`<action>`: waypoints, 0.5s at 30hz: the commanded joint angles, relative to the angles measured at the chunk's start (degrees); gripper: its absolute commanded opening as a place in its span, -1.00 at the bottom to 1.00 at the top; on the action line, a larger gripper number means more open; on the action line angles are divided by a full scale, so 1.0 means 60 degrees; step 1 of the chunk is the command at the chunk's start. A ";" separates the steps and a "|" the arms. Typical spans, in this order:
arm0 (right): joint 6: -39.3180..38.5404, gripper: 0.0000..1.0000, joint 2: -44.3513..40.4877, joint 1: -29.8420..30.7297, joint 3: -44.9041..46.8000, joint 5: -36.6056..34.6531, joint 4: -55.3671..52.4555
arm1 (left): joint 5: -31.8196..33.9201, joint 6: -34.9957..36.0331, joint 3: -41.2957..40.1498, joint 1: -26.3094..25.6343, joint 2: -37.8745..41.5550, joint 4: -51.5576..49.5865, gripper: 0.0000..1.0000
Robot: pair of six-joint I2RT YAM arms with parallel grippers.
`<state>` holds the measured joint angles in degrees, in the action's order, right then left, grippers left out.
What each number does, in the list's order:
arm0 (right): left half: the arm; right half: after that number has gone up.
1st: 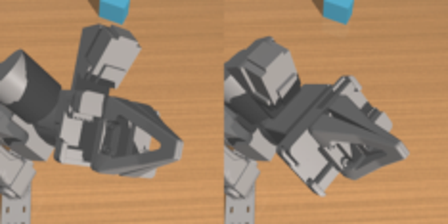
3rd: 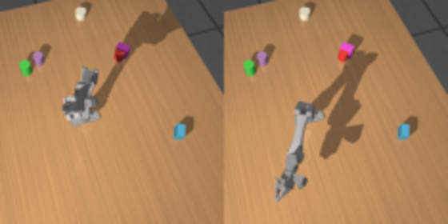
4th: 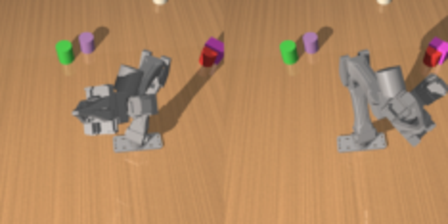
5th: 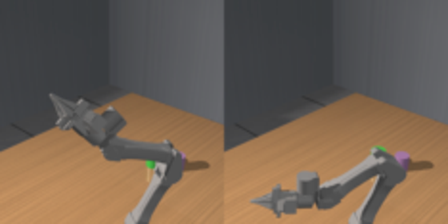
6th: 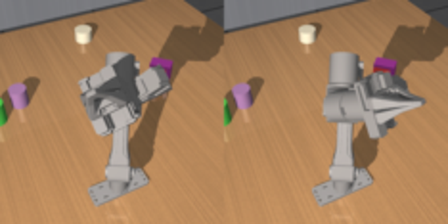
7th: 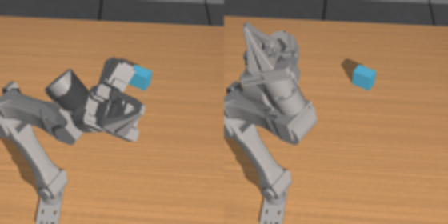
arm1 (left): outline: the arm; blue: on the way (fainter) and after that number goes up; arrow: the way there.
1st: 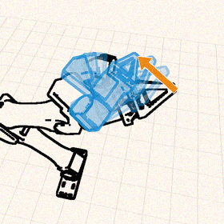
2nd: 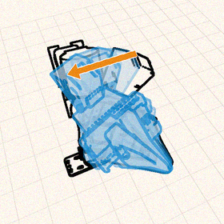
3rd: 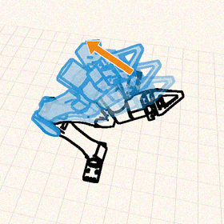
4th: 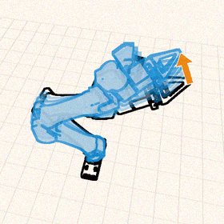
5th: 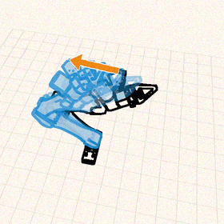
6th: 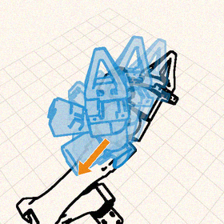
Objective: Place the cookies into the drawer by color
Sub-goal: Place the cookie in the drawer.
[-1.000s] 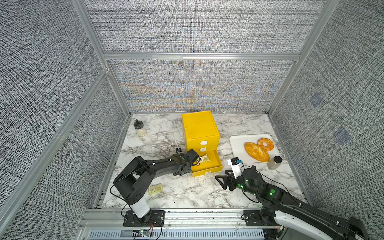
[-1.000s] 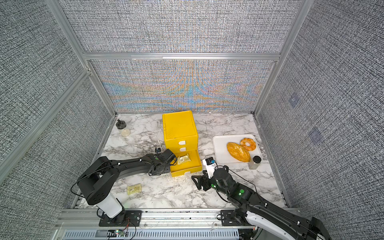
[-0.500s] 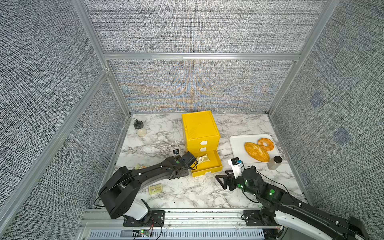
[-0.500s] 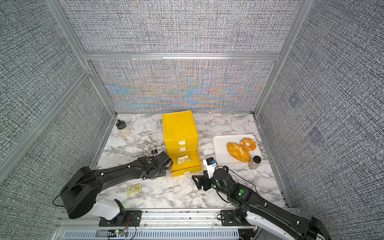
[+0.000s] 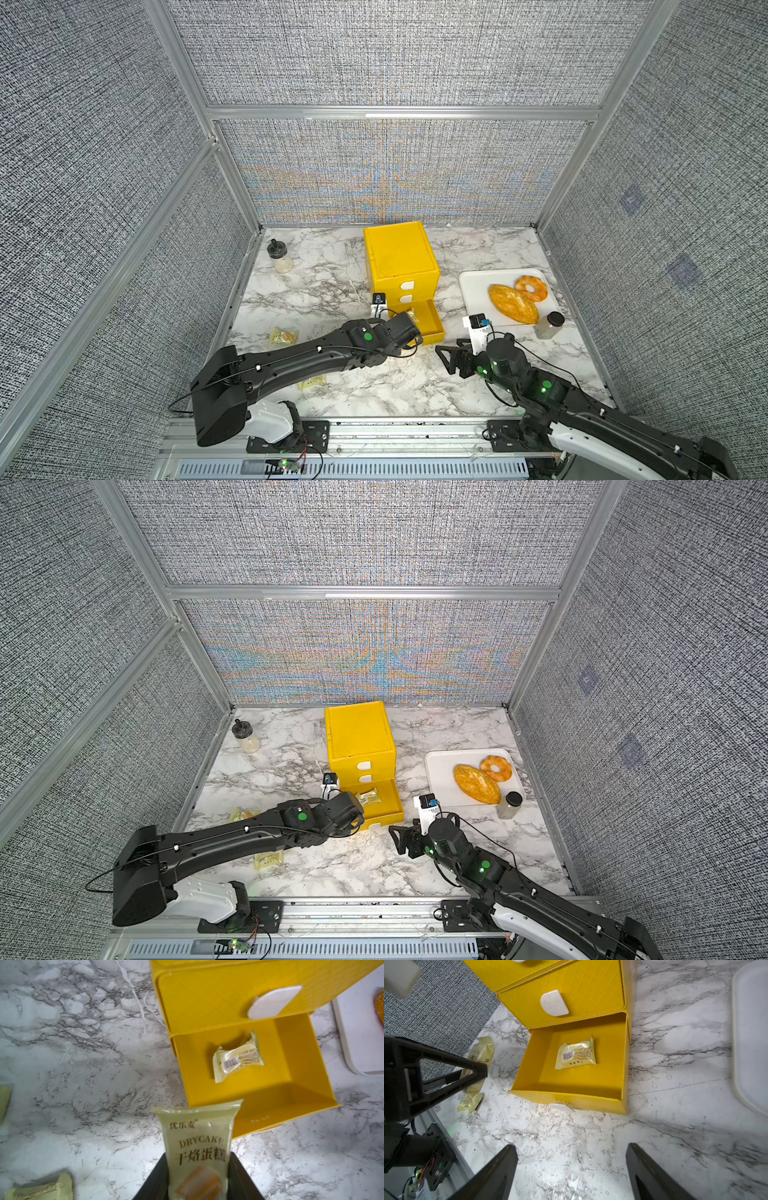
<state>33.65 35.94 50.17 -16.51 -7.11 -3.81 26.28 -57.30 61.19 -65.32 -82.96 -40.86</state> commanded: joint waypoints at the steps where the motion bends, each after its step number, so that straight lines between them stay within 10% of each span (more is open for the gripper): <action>1: 0.0138 0.74 -0.0187 0.0002 0.0093 -0.0348 -0.0151 | 0.0497 0.0546 0.0843 -0.0148 -0.0723 -0.0089 -0.16; 11: 0.0210 0.76 -0.0861 0.0004 0.0328 -0.0459 -0.0496 | 0.1192 0.2051 0.3104 -0.0451 -0.2880 0.0549 -0.11; 15: 0.0187 0.77 -0.0977 -0.0001 0.0336 -0.0246 -0.0578 | 0.1436 0.2226 0.3652 -0.0393 -0.3377 0.0318 0.32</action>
<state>34.72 30.39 50.17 -14.55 -9.06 -6.76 32.25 -46.22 81.67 -67.83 -102.35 -38.65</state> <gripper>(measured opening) 0.883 0.623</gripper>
